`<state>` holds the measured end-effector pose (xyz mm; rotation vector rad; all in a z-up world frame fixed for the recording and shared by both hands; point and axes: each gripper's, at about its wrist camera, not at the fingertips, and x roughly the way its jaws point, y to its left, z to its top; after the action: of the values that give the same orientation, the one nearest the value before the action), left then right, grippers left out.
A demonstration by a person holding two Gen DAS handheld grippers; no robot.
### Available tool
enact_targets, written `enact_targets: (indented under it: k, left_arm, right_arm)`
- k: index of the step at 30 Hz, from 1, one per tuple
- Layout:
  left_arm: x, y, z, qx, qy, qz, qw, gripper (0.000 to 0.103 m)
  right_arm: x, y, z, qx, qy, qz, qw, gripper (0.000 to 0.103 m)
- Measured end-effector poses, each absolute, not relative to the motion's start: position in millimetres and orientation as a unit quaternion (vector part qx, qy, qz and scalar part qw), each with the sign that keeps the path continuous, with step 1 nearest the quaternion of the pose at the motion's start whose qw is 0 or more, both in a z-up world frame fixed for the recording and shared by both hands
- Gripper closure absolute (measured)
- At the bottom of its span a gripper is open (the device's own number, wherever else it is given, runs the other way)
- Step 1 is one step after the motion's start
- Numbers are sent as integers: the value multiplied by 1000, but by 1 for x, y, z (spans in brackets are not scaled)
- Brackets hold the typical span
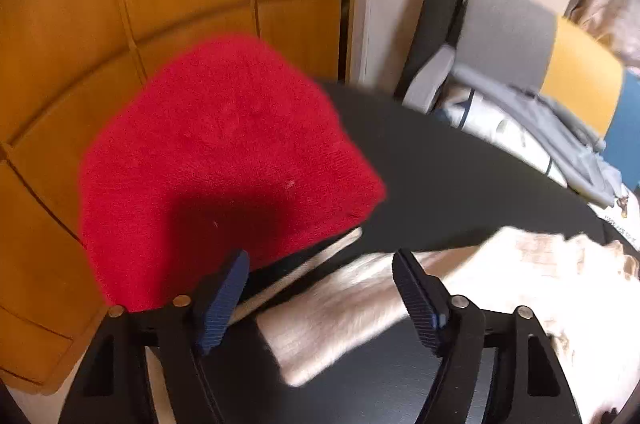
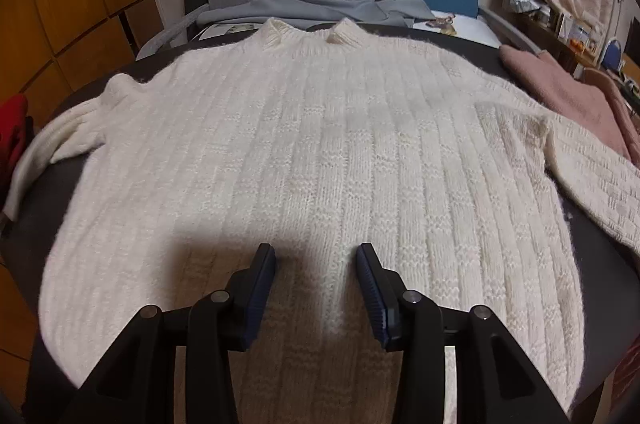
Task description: Fold clothes
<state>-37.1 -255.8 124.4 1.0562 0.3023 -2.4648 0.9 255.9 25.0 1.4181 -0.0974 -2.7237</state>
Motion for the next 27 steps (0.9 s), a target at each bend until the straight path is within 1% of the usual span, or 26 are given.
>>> enact_targets:
  k: [3, 5, 9, 12, 14, 16, 17, 18, 19, 22, 27]
  left_arm:
    - [-39, -178, 107, 395, 52, -906, 142, 25]
    - [-43, -123, 93, 404, 10, -910, 87, 25]
    - [-49, -13, 66, 417, -74, -905, -24, 25]
    - [-66, 51, 43, 432, -132, -890, -60, 25]
    - [-82, 60, 34, 441, -137, -885, -52, 25]
    - [-96, 63, 24, 449, -137, -882, -41, 20]
    - [-99, 61, 22, 445, -133, -885, -34, 17]
    - [-102, 58, 20, 440, -134, -888, -25, 7]
    - [-105, 54, 17, 435, -138, -890, -15, 0]
    - [-110, 40, 11, 409, -148, -900, -6, 0]
    - [-116, 38, 7, 373, -214, -902, 24, 0]
  right_arm:
    - [11, 269, 41, 438, -69, -895, 43, 60]
    - [16, 279, 50, 432, -73, -898, 31, 60]
    - [20, 300, 54, 442, -44, -896, -10, 60]
    - [16, 312, 50, 453, -31, -891, -25, 60]
    - [8, 319, 41, 469, -19, -882, -34, 60]
    - [1, 321, 32, 475, -18, -879, -31, 60]
    - [-2, 322, 29, 475, -19, -880, -28, 57]
    - [-6, 323, 25, 475, -20, -880, -25, 56]
    - [-9, 323, 22, 474, -22, -880, -23, 55]
    - [-27, 319, 21, 471, -26, -882, -17, 55]
    - [-57, 310, 19, 464, -32, -885, 2, 53]
